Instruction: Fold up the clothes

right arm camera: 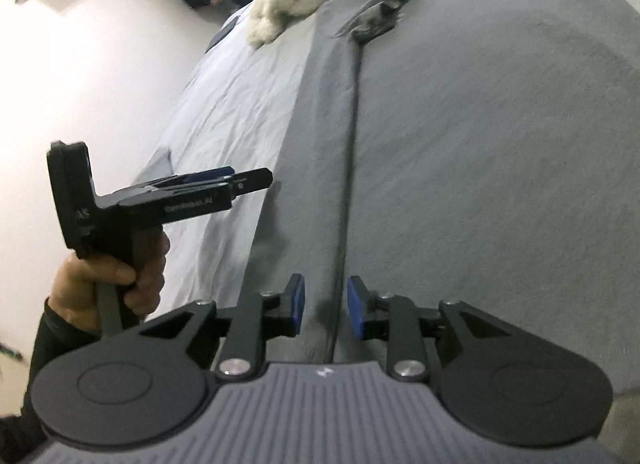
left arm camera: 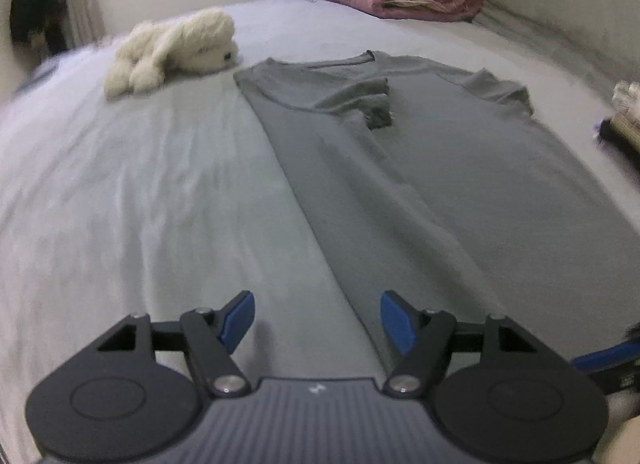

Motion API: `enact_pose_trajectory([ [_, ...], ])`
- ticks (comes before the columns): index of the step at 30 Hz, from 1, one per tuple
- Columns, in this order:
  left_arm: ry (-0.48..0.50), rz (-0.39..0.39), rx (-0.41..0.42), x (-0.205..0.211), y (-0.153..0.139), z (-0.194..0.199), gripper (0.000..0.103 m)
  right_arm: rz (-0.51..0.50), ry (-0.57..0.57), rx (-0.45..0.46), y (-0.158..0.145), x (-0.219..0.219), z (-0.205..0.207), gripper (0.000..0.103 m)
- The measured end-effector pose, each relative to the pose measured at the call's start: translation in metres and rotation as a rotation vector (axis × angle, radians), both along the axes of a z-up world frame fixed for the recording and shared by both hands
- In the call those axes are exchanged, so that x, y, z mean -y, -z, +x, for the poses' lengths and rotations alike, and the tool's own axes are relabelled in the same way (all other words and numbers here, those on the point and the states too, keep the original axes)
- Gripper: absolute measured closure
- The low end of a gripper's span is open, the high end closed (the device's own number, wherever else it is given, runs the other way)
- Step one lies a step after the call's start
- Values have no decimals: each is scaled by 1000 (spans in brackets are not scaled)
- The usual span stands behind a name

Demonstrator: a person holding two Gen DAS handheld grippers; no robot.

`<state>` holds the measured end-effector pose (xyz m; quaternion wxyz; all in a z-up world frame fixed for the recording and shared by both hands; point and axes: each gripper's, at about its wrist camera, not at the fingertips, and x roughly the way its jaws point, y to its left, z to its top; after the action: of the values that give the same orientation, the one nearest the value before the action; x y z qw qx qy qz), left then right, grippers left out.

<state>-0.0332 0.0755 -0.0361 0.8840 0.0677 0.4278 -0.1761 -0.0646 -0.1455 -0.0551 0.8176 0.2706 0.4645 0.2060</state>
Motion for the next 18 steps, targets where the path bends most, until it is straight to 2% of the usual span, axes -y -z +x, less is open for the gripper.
enact_pose_trajectory([
  [4,-9,-92,-97,-4,6,-35,37,36,-31,-26,12,-4,-12,74],
  [7,21,-92,-114,5,13,-58,44,34,-40,-18,17,-14,-15,75],
  [8,18,-64,-95,8,16,-63,50,27,-48,-12,17,-17,-16,80],
  [9,16,-38,-78,11,18,-68,54,-13,-50,-6,16,-21,-16,91],
  [10,20,-26,-76,13,17,-71,65,-46,-53,-1,15,-23,-17,93],
  [11,24,-14,-73,15,16,-73,87,-51,-49,0,14,-24,-17,94],
  [12,28,-2,-71,17,15,-76,99,-57,-41,8,10,-25,-19,95],
  [16,62,114,-32,33,10,-95,101,-90,-21,88,-13,-25,-39,96],
  [18,72,154,-16,35,12,-99,102,-132,-20,85,-9,-29,-42,96],
])
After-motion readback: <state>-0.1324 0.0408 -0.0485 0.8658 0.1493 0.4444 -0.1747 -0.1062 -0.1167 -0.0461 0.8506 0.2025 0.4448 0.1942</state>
